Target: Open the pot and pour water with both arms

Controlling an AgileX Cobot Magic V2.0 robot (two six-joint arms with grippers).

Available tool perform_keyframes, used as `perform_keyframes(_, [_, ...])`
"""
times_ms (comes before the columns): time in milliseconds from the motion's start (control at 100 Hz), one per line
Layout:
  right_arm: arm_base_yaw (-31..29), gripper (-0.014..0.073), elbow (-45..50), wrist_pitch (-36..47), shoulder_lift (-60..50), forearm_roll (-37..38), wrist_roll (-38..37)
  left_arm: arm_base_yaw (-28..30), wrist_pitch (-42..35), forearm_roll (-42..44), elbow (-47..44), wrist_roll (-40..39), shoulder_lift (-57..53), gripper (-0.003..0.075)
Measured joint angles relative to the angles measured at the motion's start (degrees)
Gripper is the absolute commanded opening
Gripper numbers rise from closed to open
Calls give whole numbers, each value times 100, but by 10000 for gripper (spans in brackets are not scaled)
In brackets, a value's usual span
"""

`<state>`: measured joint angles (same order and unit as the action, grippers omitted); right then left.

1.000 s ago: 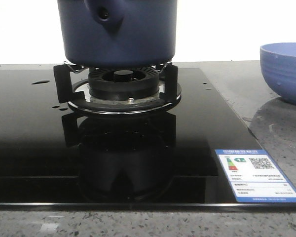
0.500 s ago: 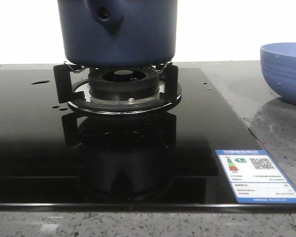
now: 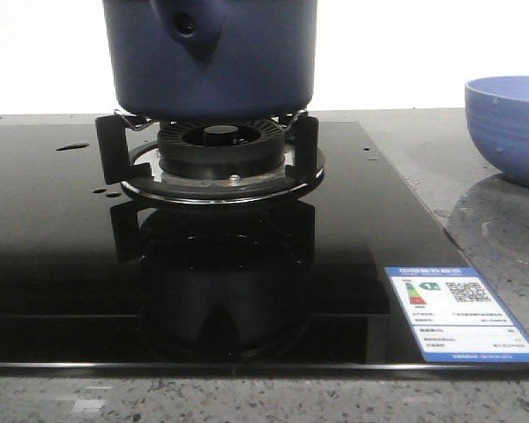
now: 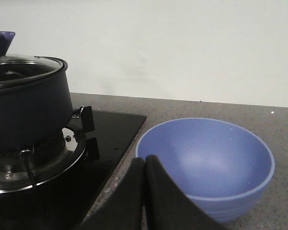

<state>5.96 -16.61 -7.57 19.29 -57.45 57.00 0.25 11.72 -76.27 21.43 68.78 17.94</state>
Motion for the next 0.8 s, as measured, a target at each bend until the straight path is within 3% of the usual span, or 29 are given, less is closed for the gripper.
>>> perform_keyframes(110, [0, -46, 0, 0, 0, 0, 0, 0, -13, 82, 0, -38, 0, -19])
perform_keyframes(190, [0, -46, 0, 0, 0, 0, 0, 0, -55, 738, 0, -507, 0, -19])
perform_keyframes(260, [0, -46, 0, 0, 0, 0, 0, 0, -112, 1978, 0, -1659, 0, -19])
perform_keyframes(390, [0, -46, 0, 0, 0, 0, 0, 0, -281, 4860, -117, -4790, 0, -19])
perform_keyframes(480, [0, -46, 0, 0, 0, 0, 0, 0, -447, 6036, -429, -5965, -137, -19])
perform_keyframes(800, [0, -46, 0, 0, 0, 0, 0, 0, -573, 7150, -2071, -7040, -1647, -19])
